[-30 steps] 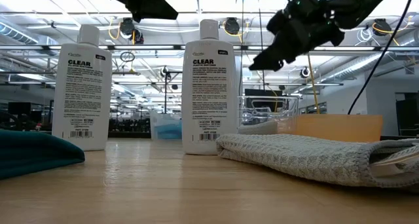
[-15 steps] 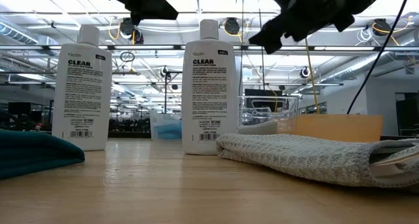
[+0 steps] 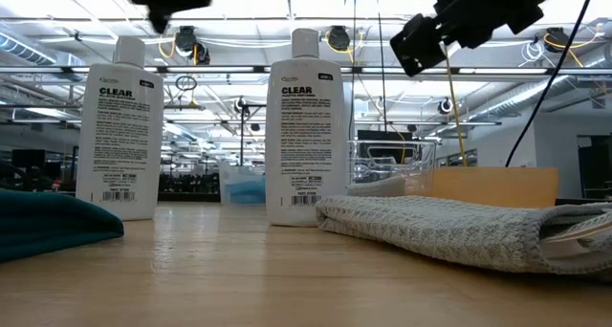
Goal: Pick & Place Kitchen Items
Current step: Put the gray towel into the transparent bin
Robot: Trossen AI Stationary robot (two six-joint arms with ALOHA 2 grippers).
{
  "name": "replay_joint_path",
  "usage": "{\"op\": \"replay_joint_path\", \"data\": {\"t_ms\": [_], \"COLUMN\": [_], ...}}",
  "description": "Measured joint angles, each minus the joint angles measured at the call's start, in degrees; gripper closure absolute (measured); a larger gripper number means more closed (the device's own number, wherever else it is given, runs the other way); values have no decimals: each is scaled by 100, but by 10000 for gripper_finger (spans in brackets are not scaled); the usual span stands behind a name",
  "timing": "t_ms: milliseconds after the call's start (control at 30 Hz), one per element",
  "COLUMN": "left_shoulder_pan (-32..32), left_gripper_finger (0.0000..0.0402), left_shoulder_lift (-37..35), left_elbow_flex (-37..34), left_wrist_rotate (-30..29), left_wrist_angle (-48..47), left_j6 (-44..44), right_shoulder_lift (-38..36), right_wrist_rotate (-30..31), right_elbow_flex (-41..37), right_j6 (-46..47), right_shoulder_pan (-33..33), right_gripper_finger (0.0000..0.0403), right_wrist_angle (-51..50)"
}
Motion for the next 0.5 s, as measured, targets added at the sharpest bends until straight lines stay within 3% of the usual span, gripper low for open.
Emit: {"op": "replay_joint_path", "data": {"t_ms": [167, 367, 500], "left_shoulder_pan": [-281, -483, -595], "left_gripper_finger": [339, 339, 339], "left_shoulder_lift": [-1185, -2210, -2656], "left_elbow_flex": [-1073, -2081, -2454], "left_wrist_rotate": [-254, -261, -233], "left_wrist_angle": [221, 637, 492], "left_j6": [-201, -417, -467], "right_shoulder_lift": [97, 528, 1018], "right_wrist_rotate": [83, 1330, 1469], "right_elbow_flex": [0, 4, 0], "right_j6": [175, 185, 402], "right_shoulder_pan": [156, 538, 710], "right_gripper_finger": [186, 187, 188], "right_wrist_angle": [-15, 177, 464]}}
